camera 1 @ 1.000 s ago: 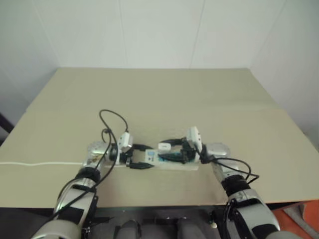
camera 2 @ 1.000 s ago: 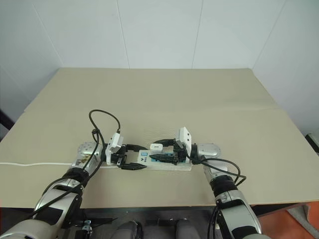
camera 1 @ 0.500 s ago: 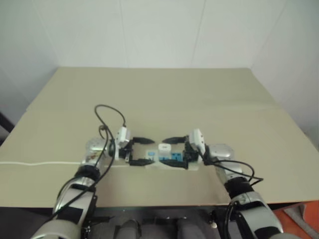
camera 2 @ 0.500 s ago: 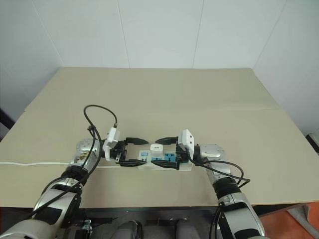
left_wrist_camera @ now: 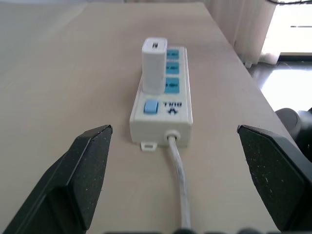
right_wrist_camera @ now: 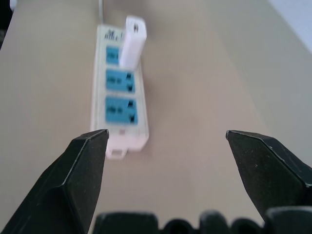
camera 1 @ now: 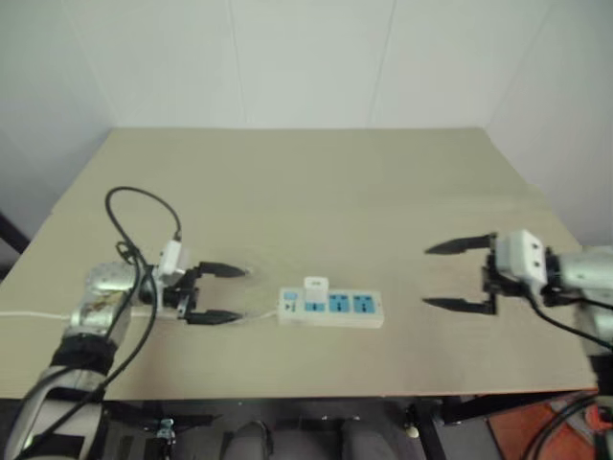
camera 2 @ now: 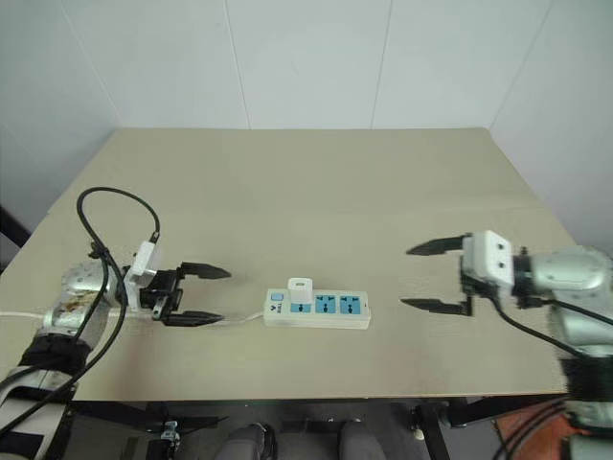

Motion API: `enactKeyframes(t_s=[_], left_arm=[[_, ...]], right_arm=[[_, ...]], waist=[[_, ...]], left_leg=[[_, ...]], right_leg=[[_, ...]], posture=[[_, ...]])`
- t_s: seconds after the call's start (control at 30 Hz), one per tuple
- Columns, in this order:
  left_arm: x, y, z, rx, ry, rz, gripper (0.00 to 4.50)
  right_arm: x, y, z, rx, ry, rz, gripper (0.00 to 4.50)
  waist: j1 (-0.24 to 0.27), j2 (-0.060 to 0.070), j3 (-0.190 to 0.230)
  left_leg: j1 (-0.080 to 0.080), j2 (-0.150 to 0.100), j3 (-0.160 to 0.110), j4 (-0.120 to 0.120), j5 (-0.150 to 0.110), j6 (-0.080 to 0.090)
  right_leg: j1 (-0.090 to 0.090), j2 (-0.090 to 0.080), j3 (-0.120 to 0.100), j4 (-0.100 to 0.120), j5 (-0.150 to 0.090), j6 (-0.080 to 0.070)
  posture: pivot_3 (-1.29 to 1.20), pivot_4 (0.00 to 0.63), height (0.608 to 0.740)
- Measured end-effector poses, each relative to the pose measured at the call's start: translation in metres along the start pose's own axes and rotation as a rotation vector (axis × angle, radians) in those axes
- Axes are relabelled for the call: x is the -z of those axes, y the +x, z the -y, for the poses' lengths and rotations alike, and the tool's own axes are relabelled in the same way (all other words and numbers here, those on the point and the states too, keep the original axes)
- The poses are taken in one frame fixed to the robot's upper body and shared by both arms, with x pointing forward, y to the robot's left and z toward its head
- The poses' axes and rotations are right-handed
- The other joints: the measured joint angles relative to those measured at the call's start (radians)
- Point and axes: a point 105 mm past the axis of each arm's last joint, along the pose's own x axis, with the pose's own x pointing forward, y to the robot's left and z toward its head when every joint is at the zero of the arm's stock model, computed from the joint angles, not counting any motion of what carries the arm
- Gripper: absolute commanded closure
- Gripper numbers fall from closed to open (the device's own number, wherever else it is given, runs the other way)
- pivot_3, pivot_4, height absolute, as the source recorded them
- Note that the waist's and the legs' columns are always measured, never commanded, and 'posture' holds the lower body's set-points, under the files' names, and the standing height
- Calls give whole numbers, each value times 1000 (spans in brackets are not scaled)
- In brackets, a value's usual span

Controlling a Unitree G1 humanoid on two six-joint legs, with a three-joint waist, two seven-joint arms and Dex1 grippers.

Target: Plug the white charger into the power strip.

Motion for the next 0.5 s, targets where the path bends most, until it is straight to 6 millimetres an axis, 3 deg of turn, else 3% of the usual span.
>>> enactKeyframes(t_s=[0.17,0.5], left_arm=[[2,-3,-1,-11,6,-5,33],[-2,4,-4,6,15,9,33]], right_arm=[[1,-22,-9,-17,9,-95,0],[3,-24,-18,4,36,-148,0]], waist=[[-1,0,0],[1,0,0]], left_leg=[[0,0,1,0,0,0],[0,0,1,0,0,0]], right_leg=[[0,0,0,0,0,0],[0,0,1,0,0,0]], posture=[[0,150,740],[0,150,740]])
